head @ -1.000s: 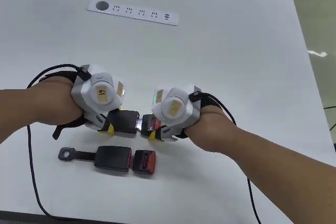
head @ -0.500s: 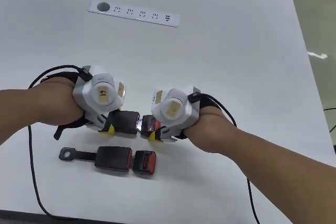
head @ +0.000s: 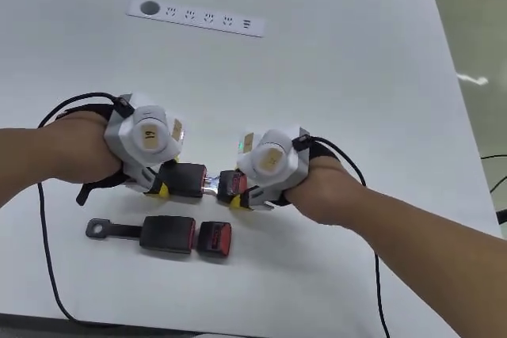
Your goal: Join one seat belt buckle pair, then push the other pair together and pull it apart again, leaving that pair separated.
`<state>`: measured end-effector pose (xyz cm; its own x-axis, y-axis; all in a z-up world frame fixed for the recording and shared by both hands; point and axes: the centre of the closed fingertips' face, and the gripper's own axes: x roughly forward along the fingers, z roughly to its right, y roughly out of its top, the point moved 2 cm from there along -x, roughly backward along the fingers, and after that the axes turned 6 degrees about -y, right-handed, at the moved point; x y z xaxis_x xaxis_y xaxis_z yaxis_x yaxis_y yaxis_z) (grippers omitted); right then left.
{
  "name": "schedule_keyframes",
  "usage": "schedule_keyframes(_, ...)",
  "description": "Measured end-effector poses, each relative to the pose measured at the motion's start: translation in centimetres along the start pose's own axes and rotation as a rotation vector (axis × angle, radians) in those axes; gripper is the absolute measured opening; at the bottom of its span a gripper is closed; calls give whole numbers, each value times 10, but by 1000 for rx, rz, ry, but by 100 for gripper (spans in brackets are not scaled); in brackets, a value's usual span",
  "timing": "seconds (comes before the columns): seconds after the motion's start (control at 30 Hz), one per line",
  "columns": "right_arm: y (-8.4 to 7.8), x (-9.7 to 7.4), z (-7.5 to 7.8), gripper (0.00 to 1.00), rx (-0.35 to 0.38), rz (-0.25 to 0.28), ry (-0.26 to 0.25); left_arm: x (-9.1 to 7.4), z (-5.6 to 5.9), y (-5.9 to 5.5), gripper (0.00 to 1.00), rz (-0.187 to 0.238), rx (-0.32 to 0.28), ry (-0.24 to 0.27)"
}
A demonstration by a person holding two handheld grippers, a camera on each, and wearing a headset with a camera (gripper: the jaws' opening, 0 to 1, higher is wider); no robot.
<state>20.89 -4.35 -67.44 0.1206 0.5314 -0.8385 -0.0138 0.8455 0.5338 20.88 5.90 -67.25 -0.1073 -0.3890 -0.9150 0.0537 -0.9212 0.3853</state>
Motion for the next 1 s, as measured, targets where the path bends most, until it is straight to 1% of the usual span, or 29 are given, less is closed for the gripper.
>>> schedule_keyframes(0.1,1,0,-1,32,-5,-5,1,-1,1,1,31,-2,-2,0)
schedule_keyframes(0.23,-1,-4,-1,32,-9,6,-5,-2,2,2,31,7,-11,3)
schedule_keyframes(0.43,-15,-12,1,32,2,7,-7,-2,2,1,31,8,-13,3)
schedule_keyframes(0.57,-30,-22,0,32,8,-6,-11,-2,3,2,31,11,-14,3)
schedule_keyframes(0.67,-41,-30,0,32,11,-16,-14,-2,4,3,31,6,-15,4)
schedule_keyframes(0.87,-66,-47,-2,33,17,-51,-21,-2,5,4,32,2,-16,7)
schedule_keyframes(0.97,-77,-52,-2,33,27,-64,-16,-3,5,5,32,2,-12,6)
schedule_keyframes(1.0,-80,-54,-2,33,25,-67,-16,-3,6,7,32,-3,-19,9)
